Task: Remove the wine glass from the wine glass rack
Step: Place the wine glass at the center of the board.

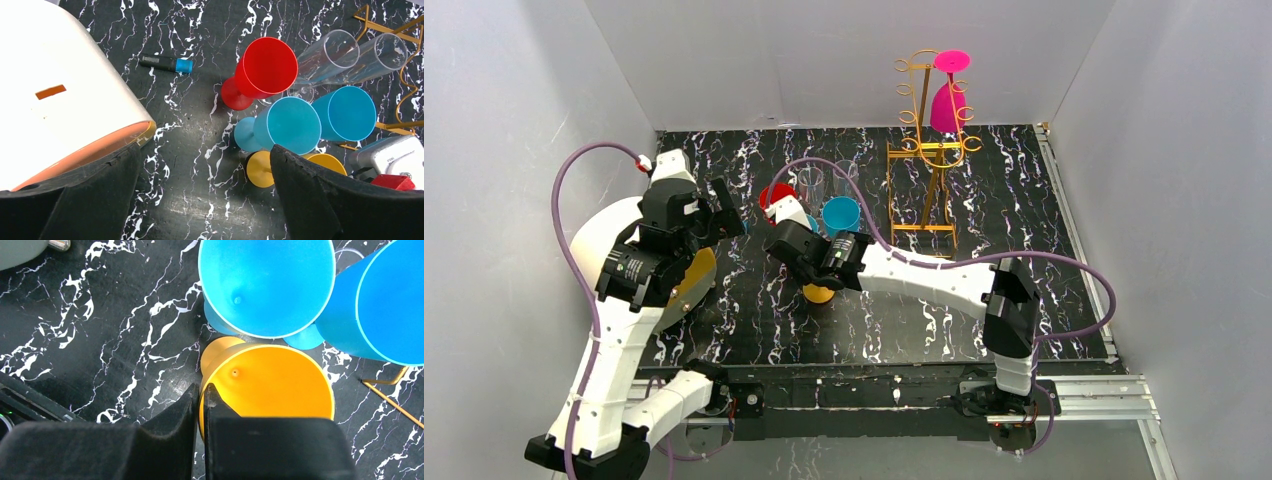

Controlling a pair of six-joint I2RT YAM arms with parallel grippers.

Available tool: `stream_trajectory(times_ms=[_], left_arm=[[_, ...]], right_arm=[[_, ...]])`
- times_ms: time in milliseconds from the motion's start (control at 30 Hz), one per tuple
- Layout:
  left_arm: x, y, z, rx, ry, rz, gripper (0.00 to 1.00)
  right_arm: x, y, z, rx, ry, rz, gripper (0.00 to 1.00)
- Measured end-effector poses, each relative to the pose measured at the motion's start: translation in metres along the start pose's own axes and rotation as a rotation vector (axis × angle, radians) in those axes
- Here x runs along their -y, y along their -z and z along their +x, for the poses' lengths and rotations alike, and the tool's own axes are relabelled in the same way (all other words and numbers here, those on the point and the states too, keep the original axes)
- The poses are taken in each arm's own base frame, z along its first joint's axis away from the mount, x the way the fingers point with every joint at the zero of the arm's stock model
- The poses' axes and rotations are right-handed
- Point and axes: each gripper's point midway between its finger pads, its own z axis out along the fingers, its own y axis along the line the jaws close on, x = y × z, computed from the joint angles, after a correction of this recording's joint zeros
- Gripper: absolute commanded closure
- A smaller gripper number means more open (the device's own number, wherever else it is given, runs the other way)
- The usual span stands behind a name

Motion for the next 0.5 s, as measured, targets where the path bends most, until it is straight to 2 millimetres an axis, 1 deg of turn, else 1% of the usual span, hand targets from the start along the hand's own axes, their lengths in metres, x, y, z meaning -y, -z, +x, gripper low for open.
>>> stream_trajectory(times_ms=[133,267,333,500], left_arm=[[0.001,0.001,0.000,0.000,-0.002,0.011,0.02],[0.007,0.002,0.001,-0.007,-0.012,0.047,0.01],[0.009,0.002,0.000,-0.006,-0.014,0.058,0.02],[0.011,0.002,0.001,-0.009,-0.020,0.068,0.02]], right_arm=[[-0.001,0.000,-0.002,0.004,-0.003,-0.001,0.86],[-0.004,-0.007,0.000,-0.013,-0.003,0.007,0.86],[-0.005,-0.011,0.002,-0.022,-0.005,0.013,0.85],[-0.003,-0.010,0.003,-0.032,-0.005,0.024,0.82]])
